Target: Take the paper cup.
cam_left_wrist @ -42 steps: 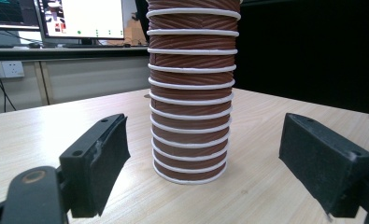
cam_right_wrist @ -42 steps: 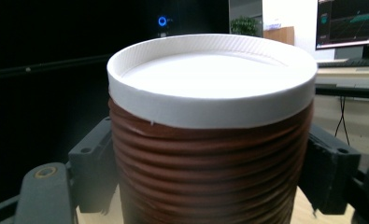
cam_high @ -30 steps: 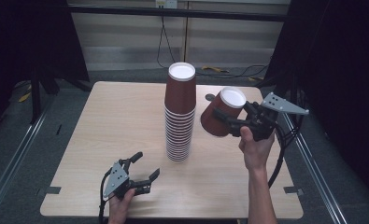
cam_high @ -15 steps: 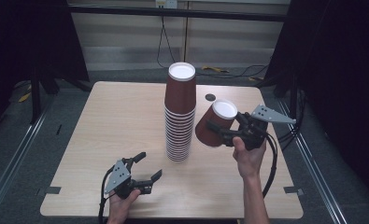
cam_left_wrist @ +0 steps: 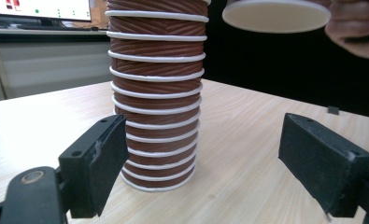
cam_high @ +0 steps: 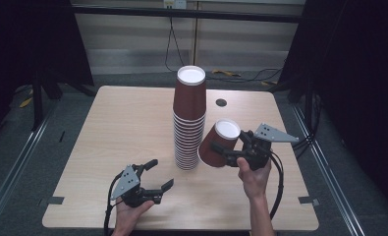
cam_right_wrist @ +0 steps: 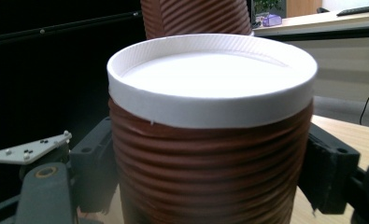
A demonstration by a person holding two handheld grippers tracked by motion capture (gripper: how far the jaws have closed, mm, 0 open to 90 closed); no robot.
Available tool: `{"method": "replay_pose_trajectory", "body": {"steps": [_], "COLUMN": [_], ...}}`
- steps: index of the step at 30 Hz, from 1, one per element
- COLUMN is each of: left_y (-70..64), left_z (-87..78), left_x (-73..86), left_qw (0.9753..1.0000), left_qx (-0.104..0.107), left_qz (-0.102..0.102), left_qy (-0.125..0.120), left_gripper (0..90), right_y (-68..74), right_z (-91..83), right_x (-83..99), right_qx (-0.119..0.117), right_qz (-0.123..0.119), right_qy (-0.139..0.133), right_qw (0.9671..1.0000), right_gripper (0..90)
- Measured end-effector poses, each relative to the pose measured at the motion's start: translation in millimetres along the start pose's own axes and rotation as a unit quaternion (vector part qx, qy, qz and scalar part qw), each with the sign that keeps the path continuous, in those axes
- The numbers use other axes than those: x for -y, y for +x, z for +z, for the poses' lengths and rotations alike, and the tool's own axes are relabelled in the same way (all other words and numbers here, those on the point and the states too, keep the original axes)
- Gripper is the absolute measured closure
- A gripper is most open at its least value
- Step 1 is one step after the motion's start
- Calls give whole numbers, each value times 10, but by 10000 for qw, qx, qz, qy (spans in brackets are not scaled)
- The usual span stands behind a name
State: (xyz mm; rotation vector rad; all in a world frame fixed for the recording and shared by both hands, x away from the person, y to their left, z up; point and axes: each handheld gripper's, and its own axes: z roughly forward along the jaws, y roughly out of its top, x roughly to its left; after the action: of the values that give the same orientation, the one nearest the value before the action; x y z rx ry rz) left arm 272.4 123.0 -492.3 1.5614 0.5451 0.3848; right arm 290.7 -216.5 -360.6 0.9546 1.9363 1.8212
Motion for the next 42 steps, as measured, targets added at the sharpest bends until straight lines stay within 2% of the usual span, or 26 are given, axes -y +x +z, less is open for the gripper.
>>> {"method": "replay_pose_trajectory", "body": {"steps": [2,3,5,7,10,11,12,14,18,19,20,23,27,33,36,39,40,41,42], "left_y": [-10,-9,-45,-64,-80,-82,-99,-111,-131,-157,-162,-187,-218,-240,-251,-278,-278,-289,-292], "left_z": [9,12,19,26,27,26,33,38,41,46,40,35,43,110,145,169,169,189,195], "left_x": [-20,-32,-41,-56,-70,-84,-88,-101,-115,-117,-123,-133,-161,-177,-176,-180,-180,-183,-186], "left_qw": [10000,9999,9998,9997,9995,9989,9990,9988,9983,9984,9980,9978,9973,9958,9944,9936,9936,9926,9922], "left_qx": [81,123,194,235,305,409,426,472,555,541,561,626,674,877,988,997,997,1098,1096], "left_qz": [20,101,-14,70,88,186,106,104,144,138,222,190,255,172,231,397,397,360,411], "left_qy": [46,49,21,33,80,109,76,76,125,120,165,130,171,217,285,355,355,359,420], "left_gripper": [157,157,158,158,158,158,158,157,156,156,155,155,155,155,154,155,155,155,155], "right_y": [4,6,18,37,68,76,80,79,86,93,98,117,131,162,185,205,207,209,210], "right_z": [10,15,27,42,61,65,67,67,95,116,124,156,189,243,262,264,263,265,271], "right_x": [44,60,106,147,204,233,251,305,377,433,451,510,550,618,633,635,634,637,640], "right_qx": [-50,-46,-74,-114,-196,-261,-292,-338,-361,-430,-449,-531,-616,-726,-784,-847,-860,-885,-892], "right_qz": [25,26,62,50,41,50,52,74,95,111,128,114,99,84,62,34,40,34,22], "right_qy": [23,41,65,95,132,114,105,113,211,254,262,308,329,450,458,445,429,448,466], "right_qw": [10000,10000,9999,9999,9997,9996,9995,9993,9991,9987,9986,9981,9975,9963,9959,9954,9954,9951,9949], "right_gripper": [196,196,197,197,196,196,196,196,197,198,198,199,199,201,201,201,202,202,202]}}
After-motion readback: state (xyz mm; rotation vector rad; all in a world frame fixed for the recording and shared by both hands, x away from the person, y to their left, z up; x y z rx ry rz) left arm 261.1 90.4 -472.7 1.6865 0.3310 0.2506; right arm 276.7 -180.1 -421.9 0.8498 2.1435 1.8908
